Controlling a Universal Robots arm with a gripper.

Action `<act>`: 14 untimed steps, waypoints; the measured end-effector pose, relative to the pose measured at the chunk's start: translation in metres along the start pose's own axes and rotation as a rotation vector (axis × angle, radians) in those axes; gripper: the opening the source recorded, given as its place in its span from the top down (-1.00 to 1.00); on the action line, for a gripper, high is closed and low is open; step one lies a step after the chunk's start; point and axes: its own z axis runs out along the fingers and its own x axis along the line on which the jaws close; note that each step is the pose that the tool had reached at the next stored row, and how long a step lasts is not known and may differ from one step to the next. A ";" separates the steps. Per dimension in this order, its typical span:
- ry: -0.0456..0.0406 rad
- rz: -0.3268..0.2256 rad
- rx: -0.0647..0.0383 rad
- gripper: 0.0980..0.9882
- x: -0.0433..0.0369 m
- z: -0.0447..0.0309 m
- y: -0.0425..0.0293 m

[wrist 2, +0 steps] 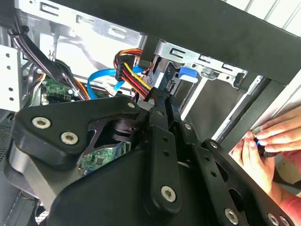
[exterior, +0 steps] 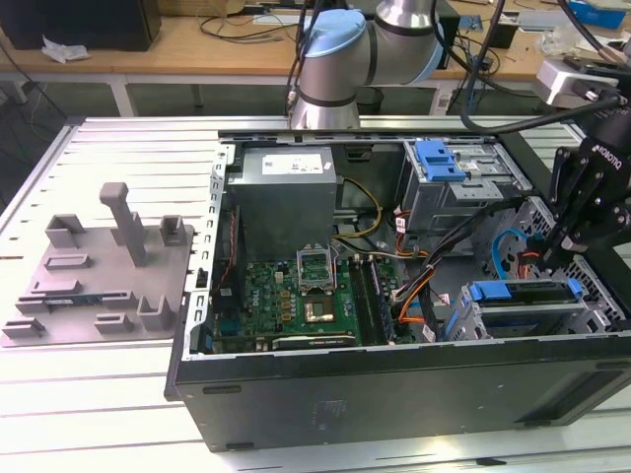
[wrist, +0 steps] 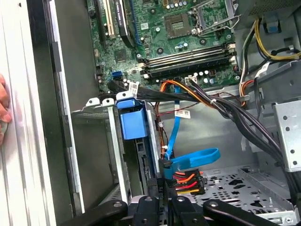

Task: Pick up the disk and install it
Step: 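Insert the first disk wire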

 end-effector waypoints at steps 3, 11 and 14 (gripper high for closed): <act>-0.0028 -0.037 0.005 0.84 0.0007 0.0000 0.0006; 0.0003 -0.101 0.014 0.84 0.0088 0.0014 0.0056; -0.0016 -0.115 0.021 0.84 0.0129 0.0020 0.0055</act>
